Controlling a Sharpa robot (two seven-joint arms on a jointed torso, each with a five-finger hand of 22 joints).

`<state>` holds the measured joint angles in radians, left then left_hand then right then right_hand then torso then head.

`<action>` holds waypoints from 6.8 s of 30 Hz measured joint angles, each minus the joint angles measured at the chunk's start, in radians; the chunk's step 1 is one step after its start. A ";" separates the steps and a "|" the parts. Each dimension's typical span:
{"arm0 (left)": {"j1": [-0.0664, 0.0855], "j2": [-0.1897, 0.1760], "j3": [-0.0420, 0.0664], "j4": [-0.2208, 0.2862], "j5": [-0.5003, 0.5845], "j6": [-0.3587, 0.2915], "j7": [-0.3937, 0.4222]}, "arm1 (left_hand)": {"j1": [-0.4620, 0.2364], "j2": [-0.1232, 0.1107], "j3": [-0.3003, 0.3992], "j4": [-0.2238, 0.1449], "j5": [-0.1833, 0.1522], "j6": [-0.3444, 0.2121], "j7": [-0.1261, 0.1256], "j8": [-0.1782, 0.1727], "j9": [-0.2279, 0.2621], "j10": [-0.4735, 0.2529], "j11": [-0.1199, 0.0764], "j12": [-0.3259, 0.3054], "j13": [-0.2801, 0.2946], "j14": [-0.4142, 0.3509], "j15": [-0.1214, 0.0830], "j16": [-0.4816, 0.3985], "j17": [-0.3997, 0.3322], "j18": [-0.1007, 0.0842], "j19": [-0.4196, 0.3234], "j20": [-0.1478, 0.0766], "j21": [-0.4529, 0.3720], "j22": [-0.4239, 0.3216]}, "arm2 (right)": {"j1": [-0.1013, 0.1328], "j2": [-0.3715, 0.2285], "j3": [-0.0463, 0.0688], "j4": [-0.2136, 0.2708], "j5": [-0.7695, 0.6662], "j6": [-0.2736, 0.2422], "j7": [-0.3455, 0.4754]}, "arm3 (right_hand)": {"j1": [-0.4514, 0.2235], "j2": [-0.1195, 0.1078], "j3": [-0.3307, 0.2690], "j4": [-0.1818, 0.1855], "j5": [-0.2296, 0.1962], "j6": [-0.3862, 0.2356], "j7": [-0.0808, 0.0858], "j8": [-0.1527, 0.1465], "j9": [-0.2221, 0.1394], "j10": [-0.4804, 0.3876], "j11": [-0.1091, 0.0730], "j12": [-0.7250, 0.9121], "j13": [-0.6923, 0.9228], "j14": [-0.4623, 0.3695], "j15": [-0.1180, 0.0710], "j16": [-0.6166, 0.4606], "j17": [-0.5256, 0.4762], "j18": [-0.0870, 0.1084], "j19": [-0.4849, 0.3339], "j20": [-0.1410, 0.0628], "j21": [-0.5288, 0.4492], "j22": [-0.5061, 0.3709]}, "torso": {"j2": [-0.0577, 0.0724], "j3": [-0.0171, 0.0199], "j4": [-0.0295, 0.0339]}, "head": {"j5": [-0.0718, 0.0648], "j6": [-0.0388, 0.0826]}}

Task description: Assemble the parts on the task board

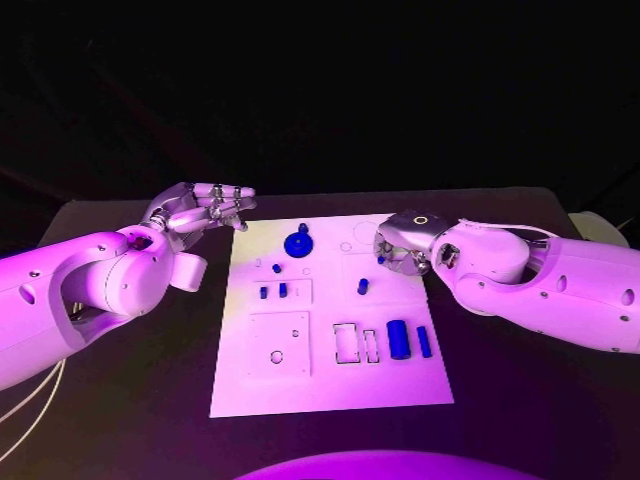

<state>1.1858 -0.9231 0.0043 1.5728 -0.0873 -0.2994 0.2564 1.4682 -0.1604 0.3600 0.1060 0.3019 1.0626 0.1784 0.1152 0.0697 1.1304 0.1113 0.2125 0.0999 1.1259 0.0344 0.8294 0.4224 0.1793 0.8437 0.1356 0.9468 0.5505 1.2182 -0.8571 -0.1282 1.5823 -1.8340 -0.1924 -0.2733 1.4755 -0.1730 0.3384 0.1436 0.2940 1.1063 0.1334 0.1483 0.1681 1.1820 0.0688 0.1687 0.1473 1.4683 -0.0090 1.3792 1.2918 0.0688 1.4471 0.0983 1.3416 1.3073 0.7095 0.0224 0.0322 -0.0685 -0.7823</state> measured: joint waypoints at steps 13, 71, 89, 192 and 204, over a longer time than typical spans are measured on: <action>0.000 -0.002 0.000 0.000 0.000 0.000 -0.013 | 0.008 0.008 -0.003 -0.008 0.000 -0.004 0.003 0.000 -0.001 -0.007 0.000 0.005 0.000 0.000 0.000 -0.005 -0.004 0.000 0.000 0.000 0.000 -0.001 | -0.001 0.004 0.000 0.001 0.001 0.000 -0.004 | -0.009 -0.009 0.003 -0.003 -0.004 0.001 -0.001 -0.014 -0.001 0.000 0.000 -0.006 -0.005 0.000 0.000 0.000 0.000 0.000 0.000 0.000 0.000 0.001 | 0.000 -0.0003 -0.0001 | 0.003 -0.005; 0.000 -0.007 0.000 -0.008 0.000 0.002 -0.040 | 0.017 0.017 -0.004 -0.021 0.000 -0.014 0.007 0.000 -0.002 -0.025 0.003 0.014 0.001 0.000 0.000 -0.013 -0.010 0.000 0.000 0.000 0.000 -0.001 | -0.004 -0.013 0.002 0.035 0.011 -0.051 -0.015 | -0.021 0.022 0.076 -0.040 -0.053 0.050 -0.014 -0.018 0.006 0.046 -0.018 -0.015 -0.008 -0.004 -0.004 0.008 0.001 -0.016 0.011 -0.011 0.034 0.000 | -0.002 -0.0008 -0.0001 | 0.001 -0.009; 0.000 0.005 0.000 -0.020 0.000 0.004 -0.042 | 0.017 0.017 -0.004 -0.026 0.000 -0.014 0.007 0.000 -0.002 -0.025 0.003 0.014 0.001 0.000 0.000 -0.013 -0.010 0.000 0.000 0.000 0.000 -0.001 | 0.009 -0.081 0.020 0.214 0.016 -0.118 -0.014 | -0.021 0.021 0.079 -0.043 -0.053 0.049 -0.014 -0.019 0.006 0.050 -0.014 -0.014 -0.012 0.000 -0.007 0.008 0.004 -0.015 0.011 -0.011 0.053 0.001 | -0.003 -0.0016 -0.0001 | 0.018 -0.004; -0.002 0.064 -0.001 -0.028 0.000 0.032 -0.056 | 0.017 0.017 -0.007 -0.029 0.000 -0.014 0.007 0.004 -0.002 -0.029 0.007 0.024 0.002 0.004 0.004 -0.016 -0.014 0.000 0.000 0.000 0.000 0.000 | -0.151 0.203 -0.001 0.119 0.082 -0.063 0.040 | -0.085 -0.005 0.085 -0.055 -0.042 -0.025 0.024 -0.078 -0.017 -0.014 0.021 -0.070 -0.031 -0.003 0.008 0.011 -0.011 -0.015 0.008 -0.001 0.017 0.000 | -0.011 -0.0081 0.0046 | 0.209 -0.071; -0.002 0.061 -0.001 -0.028 0.000 0.036 -0.060 | 0.017 0.017 -0.007 -0.029 0.000 -0.014 0.007 0.004 -0.002 -0.029 0.007 0.024 0.002 0.004 0.004 -0.016 -0.014 0.000 0.000 0.000 0.000 0.000 | -0.152 0.157 -0.002 0.161 0.072 -0.086 0.033 | -0.103 -0.023 0.076 -0.065 -0.042 -0.067 0.020 -0.081 -0.033 -0.057 0.029 -0.082 -0.038 -0.004 0.015 0.006 -0.026 -0.015 -0.004 0.011 -0.018 0.000 | -0.011 -0.0077 0.0045 | 0.206 -0.067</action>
<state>1.1841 -0.8616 0.0031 1.5445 -0.0874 -0.2637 0.1966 1.4852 -0.1434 0.3534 0.0769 0.3019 1.0485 0.1853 0.1191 0.0682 1.1016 0.1183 0.2366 0.1014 1.1296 0.0380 0.8130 0.4083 0.1792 0.8436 0.1357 0.9470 0.5503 1.0658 -0.7000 -0.1304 1.7438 -1.7618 -0.2785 -0.2401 1.3726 -0.1956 0.4140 0.0786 0.2518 1.0394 0.1535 0.0671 0.1349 1.1250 0.0978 0.0869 0.1097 1.4647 0.0055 1.3850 1.2657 0.0533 1.4428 0.1095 1.3239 1.3075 0.6984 0.0148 0.0367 0.1378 -0.8495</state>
